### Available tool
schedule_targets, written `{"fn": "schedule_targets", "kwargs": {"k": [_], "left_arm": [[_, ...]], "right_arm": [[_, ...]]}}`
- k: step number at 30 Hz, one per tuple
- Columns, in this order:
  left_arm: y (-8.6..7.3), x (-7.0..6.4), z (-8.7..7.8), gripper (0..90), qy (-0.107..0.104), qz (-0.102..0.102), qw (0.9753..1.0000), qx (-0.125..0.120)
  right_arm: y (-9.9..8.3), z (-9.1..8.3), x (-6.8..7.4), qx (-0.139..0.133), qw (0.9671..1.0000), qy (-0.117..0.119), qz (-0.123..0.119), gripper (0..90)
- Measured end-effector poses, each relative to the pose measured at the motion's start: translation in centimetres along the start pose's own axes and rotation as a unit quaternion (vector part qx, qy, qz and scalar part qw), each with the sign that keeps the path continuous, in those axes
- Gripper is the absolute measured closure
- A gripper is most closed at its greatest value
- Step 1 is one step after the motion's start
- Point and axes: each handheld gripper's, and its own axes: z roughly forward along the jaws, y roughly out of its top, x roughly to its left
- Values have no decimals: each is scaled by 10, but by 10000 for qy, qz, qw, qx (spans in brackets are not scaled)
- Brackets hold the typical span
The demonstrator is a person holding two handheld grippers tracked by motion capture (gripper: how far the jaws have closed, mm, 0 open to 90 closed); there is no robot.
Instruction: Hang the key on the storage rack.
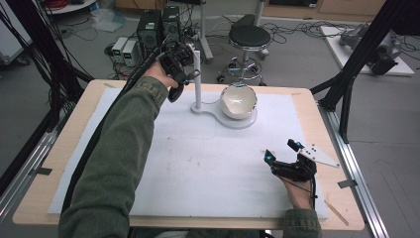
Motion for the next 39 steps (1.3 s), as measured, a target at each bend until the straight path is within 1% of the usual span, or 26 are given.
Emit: {"fn": "schedule_targets", "kwargs": {"k": [3,5,7,9,12,15,17,21,22,24,25,26,27,29,31,32,33,35,37,39], "left_arm": [[0,1,5,832,13,-23,10000,8],[-1,1,8,831,31,-70,10000,-36],[-4,1,11,830,9,-116,9998,-161],[-7,3,14,829,-26,-155,9997,-211],[-10,7,17,829,-149,-264,9990,-322],[-9,5,19,827,-107,-215,9992,-324],[-10,5,21,827,-120,-255,9990,-350],[-11,6,21,819,-159,-217,9991,-321],[-11,6,21,812,-174,-205,9991,-328],[-12,5,23,798,-300,-180,9988,-335],[-12,4,23,744,-349,-143,9988,-320],[-12,3,22,744,-392,-116,9987,-307],[-11,2,22,696,-410,-102,9986,-307],[-10,-1,19,587,-444,-116,9983,-357],[-9,-3,15,484,-619,-140,9971,-417],[-8,-5,14,453,-677,-136,9968,-405],[-8,-6,13,421,-676,-141,9969,-377],[-9,-9,11,344,-593,-140,9976,-317],[-11,-12,8,263,-572,-150,9974,-404],[-15,-15,7,199,-647,-236,9963,-514]], "right_arm": [[0,0,0,-16,10000,-7,6,5],[0,0,0,-21,10000,-14,12,5],[0,0,0,-34,10000,-43,-22,5],[1,-1,0,-53,10000,-39,-20,5],[1,-3,-1,-98,9999,-67,-11,5],[1,-3,-2,-116,9999,-72,8,5],[1,-3,-1,-102,9999,-56,24,5],[1,-3,-1,-98,9999,-63,-2,5],[1,-3,-1,-101,9999,-64,11,5],[1,-3,-1,-100,9999,-65,22,5],[1,-2,-1,-73,9999,-100,-58,5],[1,-2,-1,-73,9999,-100,-58,5],[1,-2,0,-52,9999,-109,-109,5],[1,-1,1,-36,9999,-91,-109,5],[1,-1,1,-43,9999,-83,-114,5],[1,-1,0,-60,9999,-87,-108,5],[1,-2,0,-84,9999,-88,-98,5],[1,-3,0,-107,9999,-83,-57,5],[2,-3,0,-109,9999,-85,-38,5],[1,-3,0,-87,9999,-95,-64,5]]}}
